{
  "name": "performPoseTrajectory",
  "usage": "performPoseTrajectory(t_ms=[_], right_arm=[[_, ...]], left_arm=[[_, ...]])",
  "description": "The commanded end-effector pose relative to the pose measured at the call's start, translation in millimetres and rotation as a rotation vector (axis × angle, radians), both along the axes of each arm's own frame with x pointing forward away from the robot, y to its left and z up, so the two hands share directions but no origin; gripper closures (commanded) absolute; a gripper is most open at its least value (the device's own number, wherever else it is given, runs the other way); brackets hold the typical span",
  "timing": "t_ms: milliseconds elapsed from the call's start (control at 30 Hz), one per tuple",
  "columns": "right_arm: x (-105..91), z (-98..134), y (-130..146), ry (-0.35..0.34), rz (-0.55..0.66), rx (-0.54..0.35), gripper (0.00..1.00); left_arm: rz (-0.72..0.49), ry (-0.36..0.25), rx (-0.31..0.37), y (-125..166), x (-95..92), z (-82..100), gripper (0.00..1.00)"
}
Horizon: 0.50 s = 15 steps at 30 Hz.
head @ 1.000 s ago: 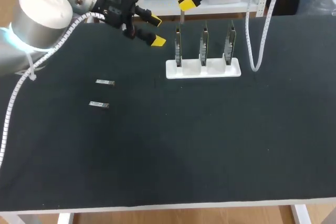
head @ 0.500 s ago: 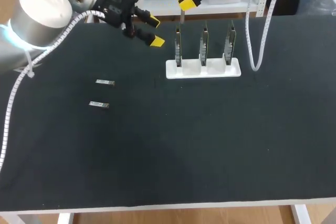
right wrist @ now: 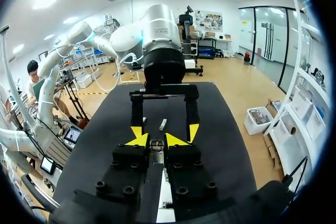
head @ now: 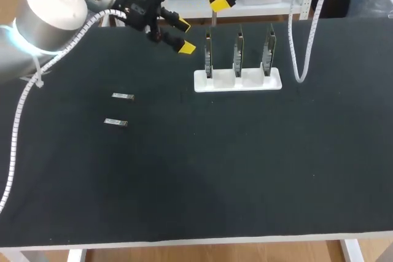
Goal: Pick up the optical module with the left hand, and insert it into the network port with the right hand.
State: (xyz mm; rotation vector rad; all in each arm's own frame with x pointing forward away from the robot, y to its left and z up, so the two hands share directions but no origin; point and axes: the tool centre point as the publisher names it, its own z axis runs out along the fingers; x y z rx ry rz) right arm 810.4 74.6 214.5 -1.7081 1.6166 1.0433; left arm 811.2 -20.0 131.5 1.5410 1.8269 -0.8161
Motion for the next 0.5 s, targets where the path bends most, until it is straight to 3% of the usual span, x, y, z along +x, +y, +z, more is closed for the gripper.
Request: performPoseTrajectory(t_ms=[33, 500], right_arm=[[-1.3, 0.7, -0.9, -0.002, -0.004, -0.001, 1.00], [-4.0, -3.9, -1.1, -0.015, -0.033, -0.004, 1.00]], left_arm=[[-0.010, 0.002, 0.002, -0.8, 3.6, -0.1, 0.00], [-0.018, -0.002, 0.000, -1.3, 3.8, 0.3, 0.00]])
